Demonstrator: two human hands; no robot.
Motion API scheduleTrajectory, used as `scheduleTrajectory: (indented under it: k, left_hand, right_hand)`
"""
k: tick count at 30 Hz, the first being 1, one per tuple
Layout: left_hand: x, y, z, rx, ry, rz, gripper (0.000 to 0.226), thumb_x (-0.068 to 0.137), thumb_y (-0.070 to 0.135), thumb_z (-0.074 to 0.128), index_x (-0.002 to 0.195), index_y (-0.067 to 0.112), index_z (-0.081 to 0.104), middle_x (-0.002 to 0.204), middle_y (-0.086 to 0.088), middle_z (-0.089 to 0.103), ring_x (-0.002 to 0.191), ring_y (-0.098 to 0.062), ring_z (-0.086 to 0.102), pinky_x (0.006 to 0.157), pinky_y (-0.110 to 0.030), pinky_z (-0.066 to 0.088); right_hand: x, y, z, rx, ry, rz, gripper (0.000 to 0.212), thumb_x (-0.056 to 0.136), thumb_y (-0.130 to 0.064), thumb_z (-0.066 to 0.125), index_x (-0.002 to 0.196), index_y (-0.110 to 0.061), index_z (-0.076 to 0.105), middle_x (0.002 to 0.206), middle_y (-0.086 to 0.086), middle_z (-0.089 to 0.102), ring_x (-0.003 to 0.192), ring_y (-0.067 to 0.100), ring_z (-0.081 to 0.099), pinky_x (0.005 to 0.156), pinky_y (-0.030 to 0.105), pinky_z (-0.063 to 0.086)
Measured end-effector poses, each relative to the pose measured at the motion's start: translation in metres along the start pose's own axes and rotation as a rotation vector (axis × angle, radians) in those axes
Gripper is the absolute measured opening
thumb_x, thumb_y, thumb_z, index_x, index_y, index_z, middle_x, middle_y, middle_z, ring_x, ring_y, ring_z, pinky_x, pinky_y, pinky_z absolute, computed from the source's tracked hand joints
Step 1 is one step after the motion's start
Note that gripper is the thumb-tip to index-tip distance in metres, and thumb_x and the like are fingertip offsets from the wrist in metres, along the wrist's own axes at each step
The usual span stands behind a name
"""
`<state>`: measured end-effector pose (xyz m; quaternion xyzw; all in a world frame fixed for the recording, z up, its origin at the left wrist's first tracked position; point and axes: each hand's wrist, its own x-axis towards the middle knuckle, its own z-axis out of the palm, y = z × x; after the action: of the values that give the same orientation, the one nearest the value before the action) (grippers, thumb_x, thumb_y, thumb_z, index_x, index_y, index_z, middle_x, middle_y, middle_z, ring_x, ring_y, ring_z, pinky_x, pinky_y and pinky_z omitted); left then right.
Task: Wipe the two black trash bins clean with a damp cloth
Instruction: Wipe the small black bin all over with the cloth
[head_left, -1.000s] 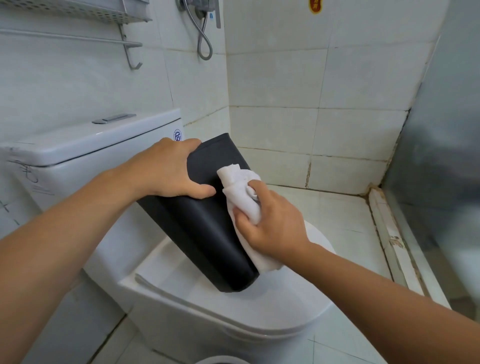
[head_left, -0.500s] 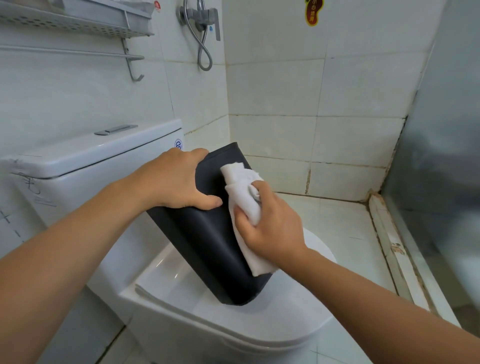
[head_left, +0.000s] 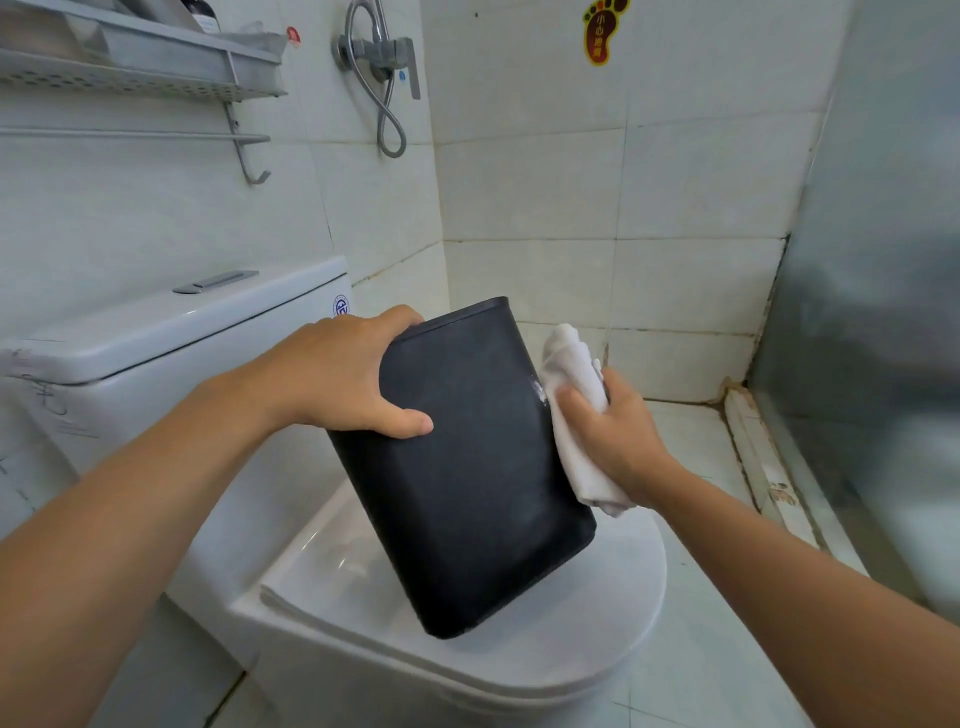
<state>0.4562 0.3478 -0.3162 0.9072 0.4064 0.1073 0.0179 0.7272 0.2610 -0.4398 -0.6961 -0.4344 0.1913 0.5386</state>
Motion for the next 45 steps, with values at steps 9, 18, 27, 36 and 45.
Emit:
scheduleTrajectory:
  k: [9, 18, 27, 36, 45]
  left_hand:
    - [0.015, 0.032, -0.001, 0.012, 0.039, -0.090, 0.054, 0.078, 0.075, 0.072, 0.097, 0.026, 0.058, 0.091, 0.008, 0.065, 0.088, -0.014, 0.062, 0.080, -0.041, 0.056]
    - [0.024, 0.027, 0.001, -0.096, 0.038, -0.089, 0.039, 0.083, 0.057, 0.078, 0.095, 0.026, 0.058, 0.095, 0.008, 0.064, 0.089, -0.015, 0.063, 0.082, -0.042, 0.056]
    - [0.028, 0.024, 0.000, -0.151, 0.070, -0.069, 0.043, 0.085, 0.058, 0.076, 0.098, 0.020, 0.061, 0.095, 0.006, 0.064, 0.086, -0.012, 0.062, 0.069, -0.033, 0.049]
    - [0.029, 0.022, -0.007, -0.375, 0.031, -0.212, 0.066, 0.092, 0.071, 0.057, 0.104, 0.007, 0.068, 0.105, -0.004, 0.074, 0.095, -0.025, 0.071, 0.088, -0.043, 0.058]
    - [0.021, 0.030, -0.031, -0.957, -0.200, -0.417, 0.104, 0.098, 0.082, 0.016, 0.123, -0.006, 0.067, 0.054, -0.002, 0.061, 0.061, -0.019, 0.060, 0.075, -0.032, 0.052]
  right_hand:
    - [-0.025, -0.010, 0.004, -0.049, -0.082, -0.128, 0.020, 0.096, -0.041, 0.062, 0.095, -0.022, 0.053, 0.084, 0.001, 0.064, 0.075, 0.020, 0.061, 0.070, 0.038, 0.052]
    - [-0.031, -0.017, 0.000, 0.033, -0.080, -0.085, 0.022, 0.096, -0.044, 0.063, 0.103, -0.023, 0.060, 0.094, 0.003, 0.069, 0.086, 0.024, 0.069, 0.079, 0.046, 0.060]
    - [-0.036, -0.028, -0.012, -0.014, -0.017, -0.199, 0.019, 0.096, -0.045, 0.064, 0.099, -0.028, 0.055, 0.089, 0.002, 0.066, 0.080, 0.022, 0.066, 0.069, 0.042, 0.057]
    - [-0.051, -0.046, 0.011, -0.170, 0.058, -0.351, 0.022, 0.094, -0.045, 0.065, 0.107, -0.037, 0.050, 0.079, -0.013, 0.061, 0.071, 0.012, 0.060, 0.061, 0.036, 0.050]
    - [-0.075, -0.056, 0.044, -0.433, 0.033, -0.661, 0.043, 0.084, -0.054, 0.058, 0.122, -0.035, 0.053, 0.093, -0.009, 0.064, 0.081, 0.022, 0.060, 0.063, 0.035, 0.049]
